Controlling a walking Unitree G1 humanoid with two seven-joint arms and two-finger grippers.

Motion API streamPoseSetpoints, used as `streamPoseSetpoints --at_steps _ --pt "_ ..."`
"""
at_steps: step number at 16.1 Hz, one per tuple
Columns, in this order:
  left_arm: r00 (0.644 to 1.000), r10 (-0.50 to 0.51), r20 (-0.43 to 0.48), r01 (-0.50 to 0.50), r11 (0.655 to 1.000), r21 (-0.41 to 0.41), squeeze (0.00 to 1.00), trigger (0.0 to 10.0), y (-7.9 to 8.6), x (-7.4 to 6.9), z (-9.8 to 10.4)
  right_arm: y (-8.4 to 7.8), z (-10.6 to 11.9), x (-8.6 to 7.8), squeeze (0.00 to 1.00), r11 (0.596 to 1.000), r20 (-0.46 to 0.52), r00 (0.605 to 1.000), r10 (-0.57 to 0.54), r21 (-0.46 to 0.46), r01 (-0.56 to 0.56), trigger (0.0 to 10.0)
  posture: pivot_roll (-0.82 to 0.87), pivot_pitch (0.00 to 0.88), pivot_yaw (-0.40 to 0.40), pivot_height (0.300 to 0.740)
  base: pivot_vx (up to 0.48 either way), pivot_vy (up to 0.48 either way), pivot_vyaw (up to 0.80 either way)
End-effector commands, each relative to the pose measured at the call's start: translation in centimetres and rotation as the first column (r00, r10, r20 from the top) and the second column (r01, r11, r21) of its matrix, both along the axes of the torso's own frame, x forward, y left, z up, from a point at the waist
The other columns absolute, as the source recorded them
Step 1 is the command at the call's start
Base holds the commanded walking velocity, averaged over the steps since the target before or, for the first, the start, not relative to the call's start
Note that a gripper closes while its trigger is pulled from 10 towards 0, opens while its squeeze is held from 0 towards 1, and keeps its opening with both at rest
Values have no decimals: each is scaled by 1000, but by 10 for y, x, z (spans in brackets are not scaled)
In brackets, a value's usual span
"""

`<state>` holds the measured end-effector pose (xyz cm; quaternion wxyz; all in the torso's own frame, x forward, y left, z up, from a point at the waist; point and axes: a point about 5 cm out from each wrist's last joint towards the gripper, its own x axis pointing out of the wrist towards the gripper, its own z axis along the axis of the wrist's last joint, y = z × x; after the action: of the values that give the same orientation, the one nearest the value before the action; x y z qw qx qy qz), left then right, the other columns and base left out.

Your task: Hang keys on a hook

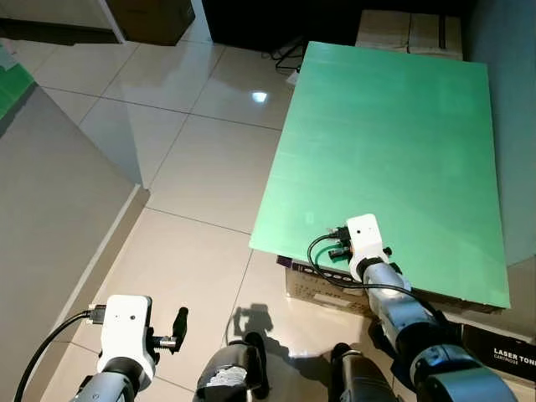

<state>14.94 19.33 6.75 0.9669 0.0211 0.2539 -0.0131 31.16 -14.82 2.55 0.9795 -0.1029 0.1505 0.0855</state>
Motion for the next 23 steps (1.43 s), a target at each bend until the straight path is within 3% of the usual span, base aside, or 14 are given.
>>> streamPoseSetpoints --at_steps 1,9,14,18,19,21,22,23 --pt "999 1 -39 -1 1000 5 0 10000 2 -4 -6 -2 -13 -10 0 1000 -54 998 -19 -8 18 0 106 300 132 740 0 0 0" --pt "1000 -22 -20 22 1000 -17 0 10000 -8 11 -10 -1 46 22 0 999 182 982 -43 2 43 0 61 273 127 740 0 0 0" --pt "1000 -21 0 21 999 -31 0 10000 -13 22 -13 -1 69 33 0 999 245 969 -35 5 35 0 39 234 107 740 0 0 0" --pt "999 -19 42 21 998 -53 0 10000 -21 43 -14 -5 97 47 0 999 311 950 -35 -2 37 0 5 180 87 740 0 0 0" --pt "997 -23 69 27 997 -67 0 10000 -27 56 -14 -11 108 53 0 998 328 943 -55 18 52 0 -19 138 79 740 0 0 0" --pt "995 -28 93 36 996 -76 0 10000 -32 71 -14 -19 115 57 0 990 310 944 -115 110 85 0 -45 92 76 740 0 0 0" --pt "993 -30 111 39 996 -83 0 10000 -35 82 -14 -25 116 60 0 934 224 950 -219 330 138 0 -61 69 75 740 0 0 0" --pt "991 -38 130 50 995 -91 0 10000 -39 90 -12 -31 117 61 0 817 121 946 -301 545 190 0 -71 54 76 740 0 0 0"
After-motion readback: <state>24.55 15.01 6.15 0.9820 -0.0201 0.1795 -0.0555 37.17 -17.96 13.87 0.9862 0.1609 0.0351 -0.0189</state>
